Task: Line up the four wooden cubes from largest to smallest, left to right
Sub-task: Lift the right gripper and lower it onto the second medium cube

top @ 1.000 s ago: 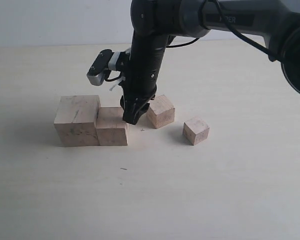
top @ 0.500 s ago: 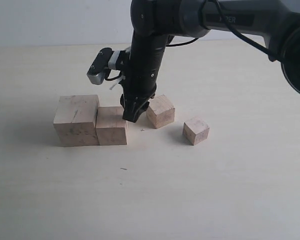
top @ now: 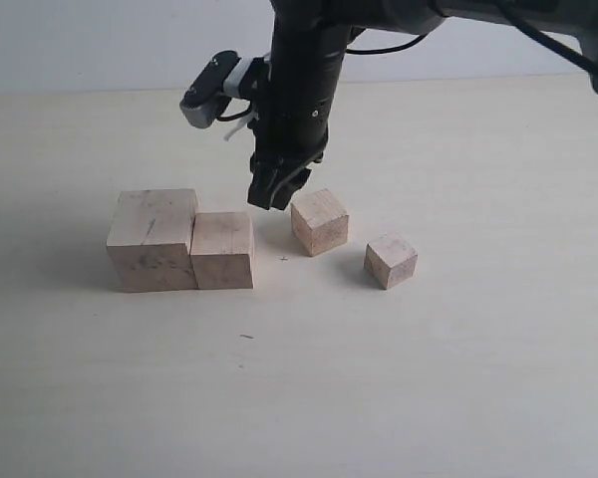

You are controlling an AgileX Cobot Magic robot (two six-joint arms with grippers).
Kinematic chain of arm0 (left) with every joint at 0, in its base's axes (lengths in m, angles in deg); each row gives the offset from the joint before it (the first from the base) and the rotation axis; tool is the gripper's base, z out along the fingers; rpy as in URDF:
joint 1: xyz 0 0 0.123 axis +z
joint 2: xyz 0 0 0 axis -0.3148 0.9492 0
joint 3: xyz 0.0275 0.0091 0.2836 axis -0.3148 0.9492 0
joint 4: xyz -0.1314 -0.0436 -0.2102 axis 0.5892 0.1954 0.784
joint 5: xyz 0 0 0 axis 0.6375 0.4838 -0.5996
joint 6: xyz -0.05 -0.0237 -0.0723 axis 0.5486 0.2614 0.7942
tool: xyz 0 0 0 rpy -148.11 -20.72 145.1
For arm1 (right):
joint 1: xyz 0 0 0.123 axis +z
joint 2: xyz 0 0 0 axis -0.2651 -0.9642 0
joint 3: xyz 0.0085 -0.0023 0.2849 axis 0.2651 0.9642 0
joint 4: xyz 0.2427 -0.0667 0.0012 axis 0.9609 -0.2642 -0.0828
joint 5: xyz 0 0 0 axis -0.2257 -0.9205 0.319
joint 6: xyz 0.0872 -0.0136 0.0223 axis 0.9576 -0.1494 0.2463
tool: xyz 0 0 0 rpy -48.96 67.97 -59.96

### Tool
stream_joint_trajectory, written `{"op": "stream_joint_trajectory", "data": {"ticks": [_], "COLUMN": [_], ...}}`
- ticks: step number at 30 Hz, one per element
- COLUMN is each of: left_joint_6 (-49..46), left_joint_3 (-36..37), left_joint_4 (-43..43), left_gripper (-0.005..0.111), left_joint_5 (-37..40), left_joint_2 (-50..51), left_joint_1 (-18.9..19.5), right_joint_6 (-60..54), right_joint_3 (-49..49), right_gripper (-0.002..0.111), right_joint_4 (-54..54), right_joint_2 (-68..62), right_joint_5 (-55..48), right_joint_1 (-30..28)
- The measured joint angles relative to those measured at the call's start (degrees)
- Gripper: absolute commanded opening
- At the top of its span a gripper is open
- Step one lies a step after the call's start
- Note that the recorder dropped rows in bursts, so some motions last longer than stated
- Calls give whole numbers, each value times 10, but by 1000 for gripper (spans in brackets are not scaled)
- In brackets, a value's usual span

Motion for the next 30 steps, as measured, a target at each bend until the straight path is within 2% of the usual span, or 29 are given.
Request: {"op": "stream_joint_trajectory", "data": {"ticks": [13,15,20,22,30], "left_joint_6": [0,0,0,0,0], "left_joint_3": [0,0,0,0,0], "left_joint_4": [0,0,0,0,0], "left_gripper": [0,0,0,0,0], "left_joint_5": [0,0,0,0,0], "left_joint_2": [0,0,0,0,0], "left_joint_1": [0,0,0,0,0], "right_joint_6": [163,208,251,255,257], "right_joint_3": [0,0,0,0,0], "right_gripper": [39,44,72,79,81], "right_joint_4": [-40,-28,2,2,13], "right_joint_2": [43,45,33,22,-23], "right_joint_5": [-14,-14,-14,-14,1], "right_joint_1": [-61,-63,-63,-63,-63]}}
